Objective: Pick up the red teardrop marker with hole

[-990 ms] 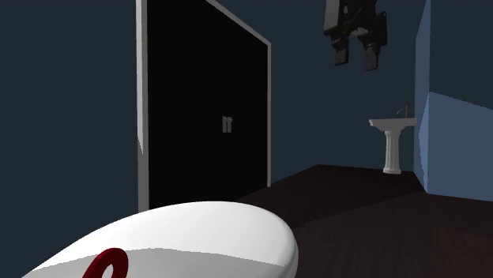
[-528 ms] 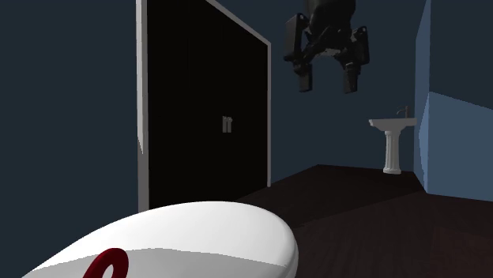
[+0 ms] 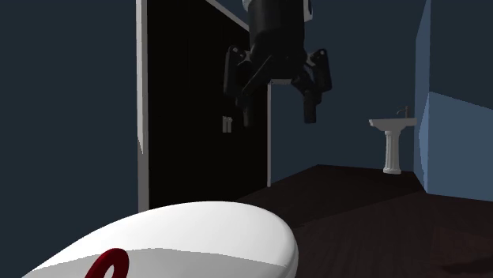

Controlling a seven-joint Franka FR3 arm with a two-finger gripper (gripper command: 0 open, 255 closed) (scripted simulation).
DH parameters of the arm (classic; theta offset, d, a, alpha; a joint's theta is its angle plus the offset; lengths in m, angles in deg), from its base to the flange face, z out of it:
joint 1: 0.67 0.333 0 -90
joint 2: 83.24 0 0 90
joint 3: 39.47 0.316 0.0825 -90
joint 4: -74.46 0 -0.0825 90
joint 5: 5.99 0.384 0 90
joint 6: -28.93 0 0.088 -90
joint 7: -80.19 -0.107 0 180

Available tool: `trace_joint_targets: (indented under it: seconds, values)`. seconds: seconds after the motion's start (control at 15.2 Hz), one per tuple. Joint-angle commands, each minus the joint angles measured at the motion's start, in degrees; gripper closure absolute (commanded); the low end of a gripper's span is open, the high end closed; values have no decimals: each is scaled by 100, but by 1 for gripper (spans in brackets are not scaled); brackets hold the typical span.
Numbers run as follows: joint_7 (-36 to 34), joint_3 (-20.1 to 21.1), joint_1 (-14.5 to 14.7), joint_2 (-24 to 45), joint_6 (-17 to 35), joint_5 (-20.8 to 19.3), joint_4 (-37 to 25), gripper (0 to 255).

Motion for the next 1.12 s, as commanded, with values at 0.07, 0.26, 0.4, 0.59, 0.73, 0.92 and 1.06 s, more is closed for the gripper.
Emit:
trace_joint_targets:
  seconds: [0.07, 0.26, 0.4, 0.59, 0.73, 0.92, 1.06]
  values:
    - [-876, 326, -71, 773, 265, -314, -398, 0]
    - [-1748, 504, -46, 1581, 420, -777, -881, 0]
    - [-2317, 534, 45, 2132, 470, -1118, -1249, 0]
    - [-3084, 442, 302, 2940, 473, -1585, -1867, 0]
    - [-3518, 324, 518, 3455, 437, -1834, -2322, 0]
    - [-4055, 111, 866, 4198, 337, -2105, -3071, 0]
    - [-4345, -36, 1098, 4684, 243, -2225, -3619, 0]
